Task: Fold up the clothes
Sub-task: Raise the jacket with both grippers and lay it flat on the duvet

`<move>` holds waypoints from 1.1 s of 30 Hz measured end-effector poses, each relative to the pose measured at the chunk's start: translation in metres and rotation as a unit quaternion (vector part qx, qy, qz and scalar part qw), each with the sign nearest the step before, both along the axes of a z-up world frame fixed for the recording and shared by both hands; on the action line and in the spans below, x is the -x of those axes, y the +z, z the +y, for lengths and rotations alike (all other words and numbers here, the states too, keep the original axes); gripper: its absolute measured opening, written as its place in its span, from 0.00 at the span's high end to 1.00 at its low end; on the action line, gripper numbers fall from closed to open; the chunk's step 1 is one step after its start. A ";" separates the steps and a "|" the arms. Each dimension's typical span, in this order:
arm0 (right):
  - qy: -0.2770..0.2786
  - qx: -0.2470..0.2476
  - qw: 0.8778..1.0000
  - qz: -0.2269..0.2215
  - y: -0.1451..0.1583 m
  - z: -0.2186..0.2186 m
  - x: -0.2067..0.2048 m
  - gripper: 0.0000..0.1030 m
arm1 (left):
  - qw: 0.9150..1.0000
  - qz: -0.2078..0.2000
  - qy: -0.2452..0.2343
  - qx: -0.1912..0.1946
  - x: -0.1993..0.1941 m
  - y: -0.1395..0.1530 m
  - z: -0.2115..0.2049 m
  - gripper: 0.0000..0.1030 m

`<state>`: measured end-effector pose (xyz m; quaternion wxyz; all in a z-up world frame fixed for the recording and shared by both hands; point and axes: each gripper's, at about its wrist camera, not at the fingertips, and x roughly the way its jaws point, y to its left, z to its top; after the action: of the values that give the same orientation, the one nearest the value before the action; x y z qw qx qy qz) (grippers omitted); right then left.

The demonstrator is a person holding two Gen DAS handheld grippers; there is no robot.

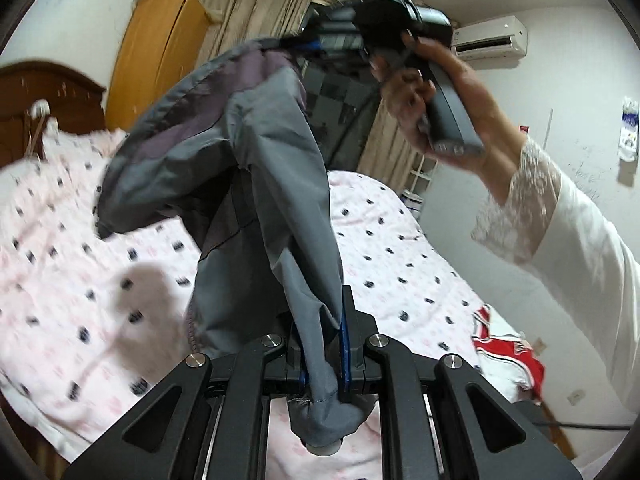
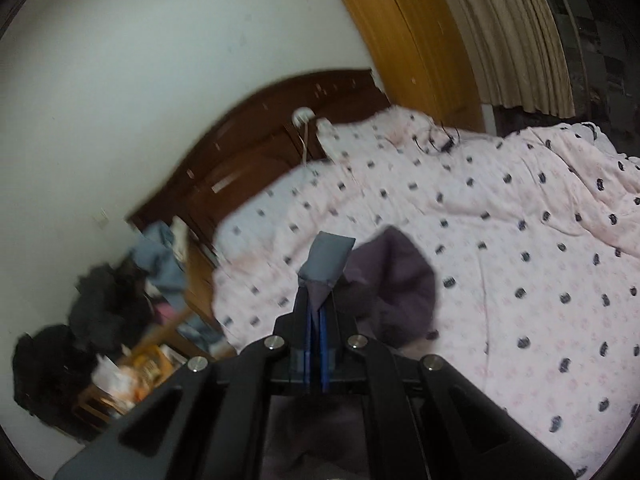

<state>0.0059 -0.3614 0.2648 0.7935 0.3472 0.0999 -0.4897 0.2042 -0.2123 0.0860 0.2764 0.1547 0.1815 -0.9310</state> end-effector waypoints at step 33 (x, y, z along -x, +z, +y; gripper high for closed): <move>-0.313 -0.290 0.903 0.057 -0.375 0.176 0.333 0.71 | 0.949 -0.202 -0.221 -0.096 0.203 -0.193 0.144 0.71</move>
<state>-0.3274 -0.1852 -0.1098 0.4564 0.5469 0.1690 -0.6812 0.0014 -0.0687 -0.1073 0.0781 0.4016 0.1717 -0.8962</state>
